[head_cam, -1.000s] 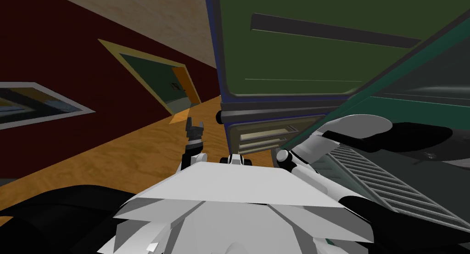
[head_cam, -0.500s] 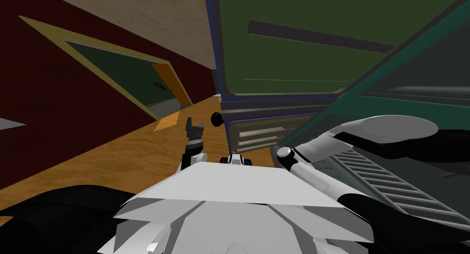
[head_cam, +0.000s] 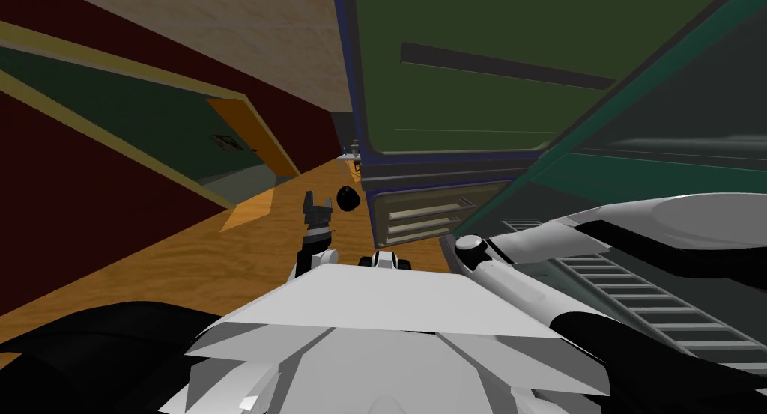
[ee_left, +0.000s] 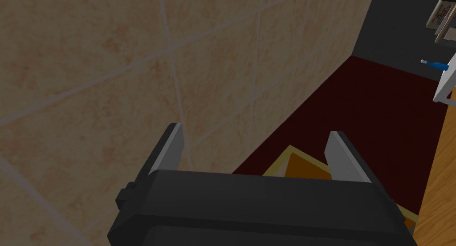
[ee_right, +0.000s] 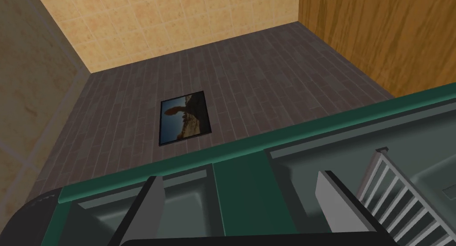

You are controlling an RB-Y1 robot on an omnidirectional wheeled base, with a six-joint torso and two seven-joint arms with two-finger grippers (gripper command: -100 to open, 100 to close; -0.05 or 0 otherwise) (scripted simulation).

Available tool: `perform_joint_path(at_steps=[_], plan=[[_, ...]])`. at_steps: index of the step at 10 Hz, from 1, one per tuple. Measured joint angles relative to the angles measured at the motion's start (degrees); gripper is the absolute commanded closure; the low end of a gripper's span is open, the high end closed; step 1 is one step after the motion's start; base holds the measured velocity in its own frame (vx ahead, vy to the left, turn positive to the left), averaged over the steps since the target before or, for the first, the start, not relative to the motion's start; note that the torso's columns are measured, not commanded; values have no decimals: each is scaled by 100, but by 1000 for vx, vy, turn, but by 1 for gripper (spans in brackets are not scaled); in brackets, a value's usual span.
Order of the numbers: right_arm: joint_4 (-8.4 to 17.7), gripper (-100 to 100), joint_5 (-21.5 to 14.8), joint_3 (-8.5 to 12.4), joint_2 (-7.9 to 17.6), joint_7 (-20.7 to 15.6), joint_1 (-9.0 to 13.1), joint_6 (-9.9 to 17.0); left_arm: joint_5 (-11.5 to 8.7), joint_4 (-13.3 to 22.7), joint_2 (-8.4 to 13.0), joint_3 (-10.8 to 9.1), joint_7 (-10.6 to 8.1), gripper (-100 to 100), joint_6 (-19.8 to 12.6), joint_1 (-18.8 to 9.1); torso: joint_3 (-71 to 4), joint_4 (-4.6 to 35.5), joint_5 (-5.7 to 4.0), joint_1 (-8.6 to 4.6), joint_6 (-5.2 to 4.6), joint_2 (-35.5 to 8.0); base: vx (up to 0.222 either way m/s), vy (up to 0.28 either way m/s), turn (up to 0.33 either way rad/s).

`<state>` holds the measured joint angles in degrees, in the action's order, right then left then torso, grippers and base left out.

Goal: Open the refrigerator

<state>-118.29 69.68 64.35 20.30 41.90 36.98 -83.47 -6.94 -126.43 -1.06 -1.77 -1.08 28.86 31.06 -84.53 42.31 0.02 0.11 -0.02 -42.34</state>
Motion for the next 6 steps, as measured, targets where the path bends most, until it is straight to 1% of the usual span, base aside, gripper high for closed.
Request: perform_joint_path(at_steps=[1,2,3,4,5,6], plan=[[34,-100,29,200,104,-40,115,-31,0,0,0,0,0,0,0,1,-10,-4,5,11,-2,17,130,170,-163],[54,-100,13,339,126,-39,168,-75,0,0,0,0,0,0,0,-1,-9,-6,-1,-13,12,11,105,130,-162],[-8,-100,29,518,154,-84,231,-107,0,0,1,0,0,0,0,0,-2,-1,-8,-29,1,2,120,196,-295],[-75,-100,53,707,168,-121,295,-164,0,0,0,0,0,0,0,0,-2,-1,-3,-7,0,3,84,144,-179],[-95,-100,42,821,198,-156,347,-209,0,0,1,0,0,0,0,-1,0,0,-3,-21,6,-3,75,119,-218],[-50,-100,45,980,252,-148,412,-283,0,0,1,-1,0,0,0,-1,1,0,-7,-24,1,-2,108,169,-298]])
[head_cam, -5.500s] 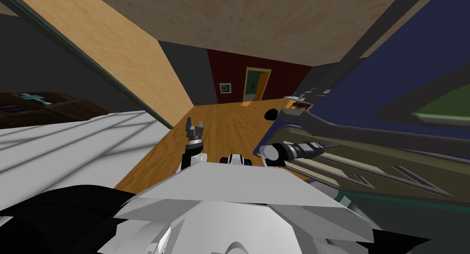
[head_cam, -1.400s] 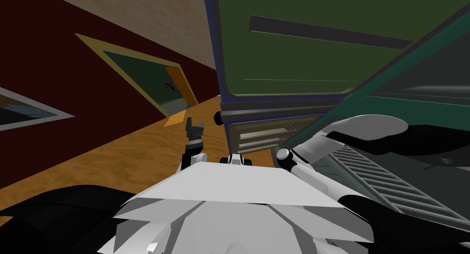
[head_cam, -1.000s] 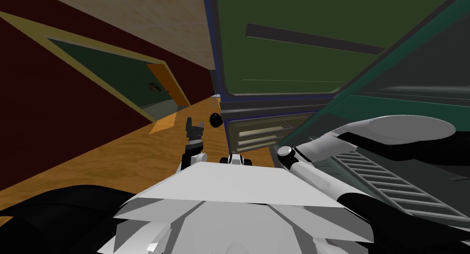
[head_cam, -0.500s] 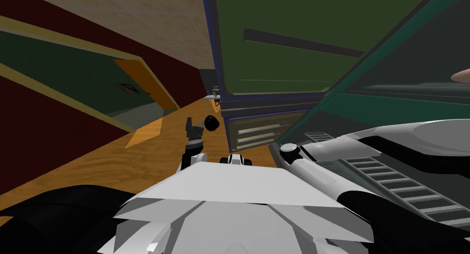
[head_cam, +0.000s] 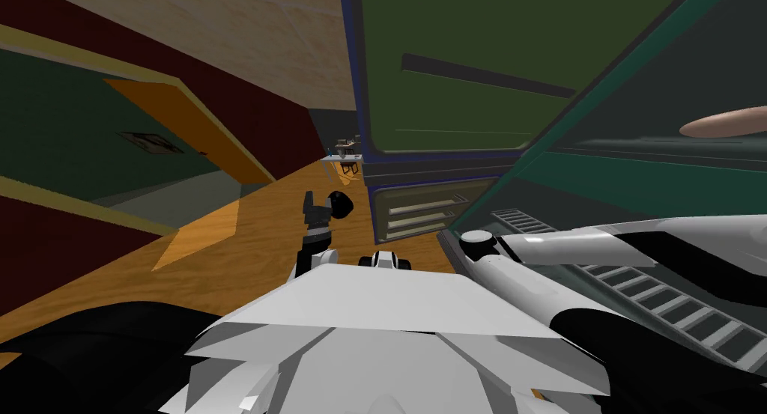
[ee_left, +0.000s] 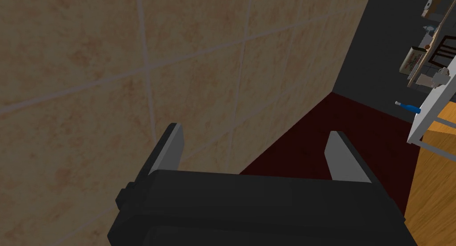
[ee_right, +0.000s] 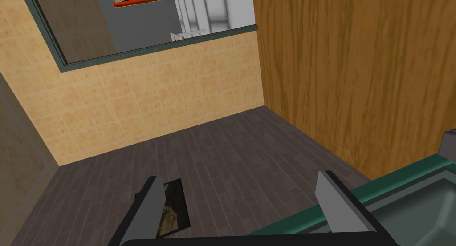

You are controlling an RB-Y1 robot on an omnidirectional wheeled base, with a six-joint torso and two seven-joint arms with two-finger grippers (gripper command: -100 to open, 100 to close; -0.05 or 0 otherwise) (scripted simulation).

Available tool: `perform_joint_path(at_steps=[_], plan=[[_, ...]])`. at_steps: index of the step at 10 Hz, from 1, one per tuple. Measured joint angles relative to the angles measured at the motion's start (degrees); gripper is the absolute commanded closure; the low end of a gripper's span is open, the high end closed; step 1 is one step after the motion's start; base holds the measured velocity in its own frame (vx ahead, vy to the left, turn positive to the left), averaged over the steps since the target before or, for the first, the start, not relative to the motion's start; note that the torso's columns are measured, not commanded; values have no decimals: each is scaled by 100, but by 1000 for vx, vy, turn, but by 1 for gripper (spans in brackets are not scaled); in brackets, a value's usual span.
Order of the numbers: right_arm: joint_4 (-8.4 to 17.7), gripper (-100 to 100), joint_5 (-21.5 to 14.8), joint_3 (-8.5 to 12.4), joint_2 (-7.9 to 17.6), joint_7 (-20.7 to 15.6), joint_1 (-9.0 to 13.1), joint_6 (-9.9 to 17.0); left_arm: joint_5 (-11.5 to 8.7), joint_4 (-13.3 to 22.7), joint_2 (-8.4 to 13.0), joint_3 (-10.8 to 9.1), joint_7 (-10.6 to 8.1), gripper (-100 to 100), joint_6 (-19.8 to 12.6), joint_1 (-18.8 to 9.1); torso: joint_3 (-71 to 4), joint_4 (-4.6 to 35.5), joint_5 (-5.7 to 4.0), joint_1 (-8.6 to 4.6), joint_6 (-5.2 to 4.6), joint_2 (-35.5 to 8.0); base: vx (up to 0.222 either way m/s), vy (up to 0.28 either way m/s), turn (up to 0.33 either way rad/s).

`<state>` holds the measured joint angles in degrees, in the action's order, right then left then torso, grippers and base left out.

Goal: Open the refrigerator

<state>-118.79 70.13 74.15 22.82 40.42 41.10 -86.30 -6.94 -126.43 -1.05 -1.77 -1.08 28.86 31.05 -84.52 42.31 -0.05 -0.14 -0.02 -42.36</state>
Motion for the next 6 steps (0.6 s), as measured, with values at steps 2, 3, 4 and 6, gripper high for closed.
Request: perform_joint_path(at_steps=[2,3,4,6], plan=[[-187,-100,51,350,97,-157,120,-174,0,0,-1,1,0,0,0,0,-10,-5,10,29,4,14,97,189,-235],[-163,-100,40,502,140,-154,188,-337,0,0,-1,1,0,0,0,0,-7,-4,8,21,5,10,63,159,-202],[-150,-100,90,688,189,-128,212,-503,0,0,0,0,0,0,0,0,-2,-1,3,6,2,2,29,139,-146],[-239,-100,87,838,253,-217,281,-769,0,0,1,0,0,0,0,-2,2,1,-2,-11,5,-4,16,69,-50]])
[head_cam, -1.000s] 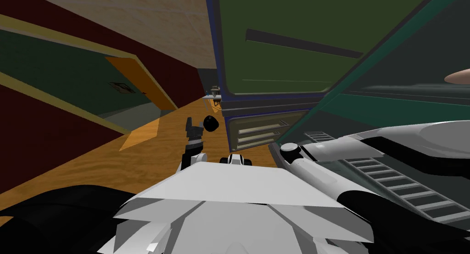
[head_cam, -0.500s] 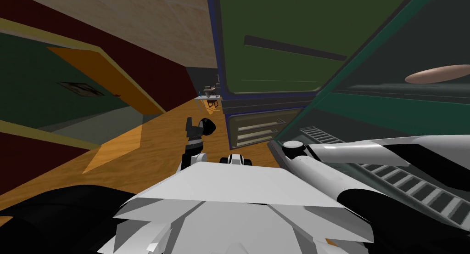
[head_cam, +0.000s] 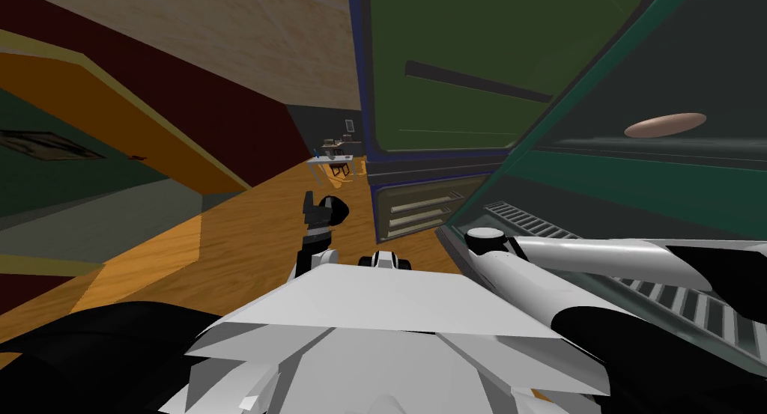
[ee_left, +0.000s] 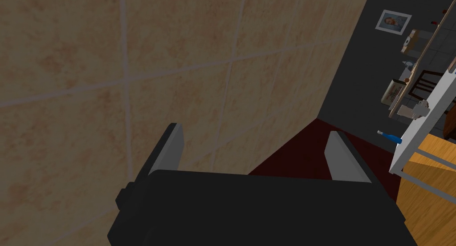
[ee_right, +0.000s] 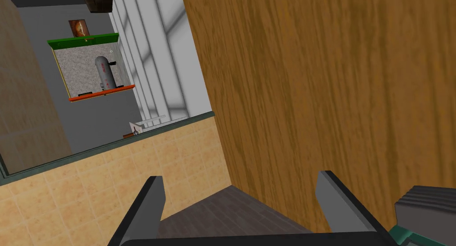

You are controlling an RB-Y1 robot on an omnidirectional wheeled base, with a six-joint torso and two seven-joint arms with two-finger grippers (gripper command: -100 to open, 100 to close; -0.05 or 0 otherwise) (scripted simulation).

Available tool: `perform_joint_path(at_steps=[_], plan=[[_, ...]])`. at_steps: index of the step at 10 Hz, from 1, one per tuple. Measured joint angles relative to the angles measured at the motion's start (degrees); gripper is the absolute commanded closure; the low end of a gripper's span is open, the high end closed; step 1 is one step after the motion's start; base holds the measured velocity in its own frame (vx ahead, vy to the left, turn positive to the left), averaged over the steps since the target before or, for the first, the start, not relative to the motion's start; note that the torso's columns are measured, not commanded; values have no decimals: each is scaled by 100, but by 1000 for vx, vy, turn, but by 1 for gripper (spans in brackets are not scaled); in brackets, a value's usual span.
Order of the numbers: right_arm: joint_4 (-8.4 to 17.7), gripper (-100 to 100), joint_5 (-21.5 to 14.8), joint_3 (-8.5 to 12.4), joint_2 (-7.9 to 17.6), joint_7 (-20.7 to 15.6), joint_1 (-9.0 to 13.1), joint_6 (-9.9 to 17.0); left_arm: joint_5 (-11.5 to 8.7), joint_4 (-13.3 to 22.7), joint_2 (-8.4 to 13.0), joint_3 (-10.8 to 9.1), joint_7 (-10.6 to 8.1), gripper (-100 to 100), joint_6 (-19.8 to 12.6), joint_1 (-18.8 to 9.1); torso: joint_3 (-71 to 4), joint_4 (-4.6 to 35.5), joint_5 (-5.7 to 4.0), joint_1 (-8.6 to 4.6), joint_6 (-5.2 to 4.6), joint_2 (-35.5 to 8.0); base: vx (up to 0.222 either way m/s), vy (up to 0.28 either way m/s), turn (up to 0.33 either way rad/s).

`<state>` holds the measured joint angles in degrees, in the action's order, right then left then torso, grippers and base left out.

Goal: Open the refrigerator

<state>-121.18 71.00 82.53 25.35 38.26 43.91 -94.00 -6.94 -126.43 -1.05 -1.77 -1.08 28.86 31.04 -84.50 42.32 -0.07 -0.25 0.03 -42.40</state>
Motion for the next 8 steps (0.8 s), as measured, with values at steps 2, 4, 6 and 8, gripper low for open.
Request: perform_joint_path(at_steps=[2,4,6,8], plan=[[-12,-100,9,109,61,-15,39,-308,0,0,0,-1,0,0,0,1,-8,-4,3,14,-4,13,18,47,-78],[36,-100,21,155,95,10,51,-503,0,0,1,-1,0,0,0,0,-7,-3,6,19,-1,11,-22,11,-7],[-26,-100,94,244,10,52,25,-446,0,0,1,-1,0,0,0,0,-2,0,6,21,-3,4,-16,4,-12],[65,-100,-33,116,224,-94,130,-445,0,0,1,-1,0,0,0,0,-14,-6,7,26,-3,21,9,7,-25]])
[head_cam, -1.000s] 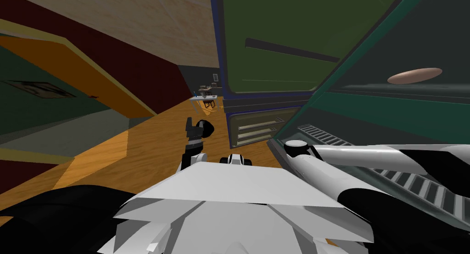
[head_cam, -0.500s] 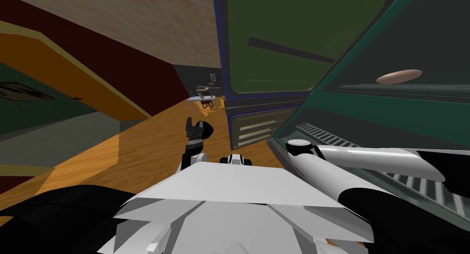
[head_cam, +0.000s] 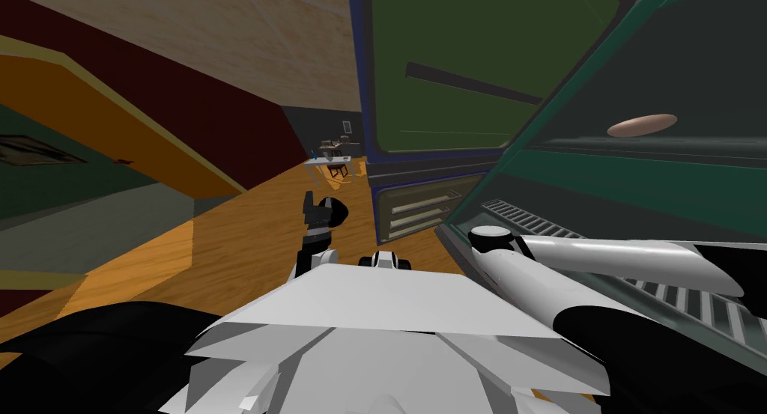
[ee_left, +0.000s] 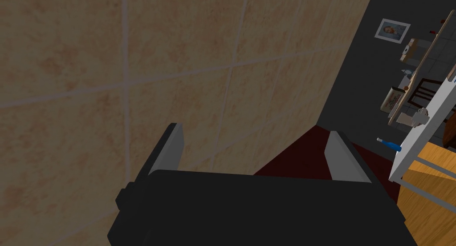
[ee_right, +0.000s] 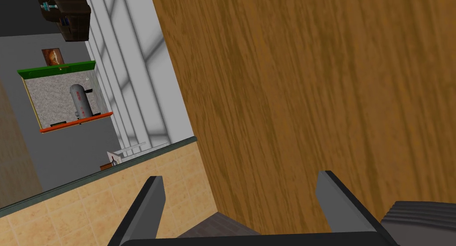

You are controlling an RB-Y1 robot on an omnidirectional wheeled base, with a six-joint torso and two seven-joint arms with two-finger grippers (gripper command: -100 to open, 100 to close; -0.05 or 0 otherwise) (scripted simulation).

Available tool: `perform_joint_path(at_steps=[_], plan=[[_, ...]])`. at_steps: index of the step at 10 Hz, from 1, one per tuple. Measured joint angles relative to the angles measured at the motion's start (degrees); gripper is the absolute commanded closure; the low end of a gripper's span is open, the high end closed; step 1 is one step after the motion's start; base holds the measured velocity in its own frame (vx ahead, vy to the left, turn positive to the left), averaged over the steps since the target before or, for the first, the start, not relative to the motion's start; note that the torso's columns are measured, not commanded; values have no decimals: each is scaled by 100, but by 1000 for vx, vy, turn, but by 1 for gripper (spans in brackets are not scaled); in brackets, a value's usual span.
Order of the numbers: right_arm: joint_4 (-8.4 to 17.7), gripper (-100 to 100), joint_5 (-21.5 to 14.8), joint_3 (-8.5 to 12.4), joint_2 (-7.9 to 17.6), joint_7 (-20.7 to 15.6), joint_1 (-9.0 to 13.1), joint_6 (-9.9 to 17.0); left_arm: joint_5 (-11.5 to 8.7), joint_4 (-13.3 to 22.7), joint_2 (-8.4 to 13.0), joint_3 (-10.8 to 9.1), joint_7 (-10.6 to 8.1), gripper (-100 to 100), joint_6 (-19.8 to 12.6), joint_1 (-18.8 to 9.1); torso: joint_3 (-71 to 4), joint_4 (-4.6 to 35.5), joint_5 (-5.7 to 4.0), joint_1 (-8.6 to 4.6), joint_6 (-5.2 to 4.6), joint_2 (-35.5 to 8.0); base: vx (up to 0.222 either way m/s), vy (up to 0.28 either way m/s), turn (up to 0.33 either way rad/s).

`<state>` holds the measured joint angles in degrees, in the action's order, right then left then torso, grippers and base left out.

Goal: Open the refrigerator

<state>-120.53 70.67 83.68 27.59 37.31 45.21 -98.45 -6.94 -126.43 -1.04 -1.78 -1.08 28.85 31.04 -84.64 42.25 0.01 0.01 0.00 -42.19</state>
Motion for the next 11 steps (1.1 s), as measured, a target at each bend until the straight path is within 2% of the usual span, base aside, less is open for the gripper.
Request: perform_joint_path(at_steps=[5,6,11], plan=[[165,-100,-426,-431,552,-507,331,-5,0,0,0,0,0,0,0,0,9,4,-1,-3,0,-13,9,8,-16],[168,0,-435,-441,563,-529,337,-5,0,0,0,0,0,0,0,0,10,4,-3,-4,0,-13,0,0,0],[168,0,-434,-440,562,-527,337,-5,0,0,0,0,0,0,0,0,6,3,-1,-1,0,-9,0,0,0]])
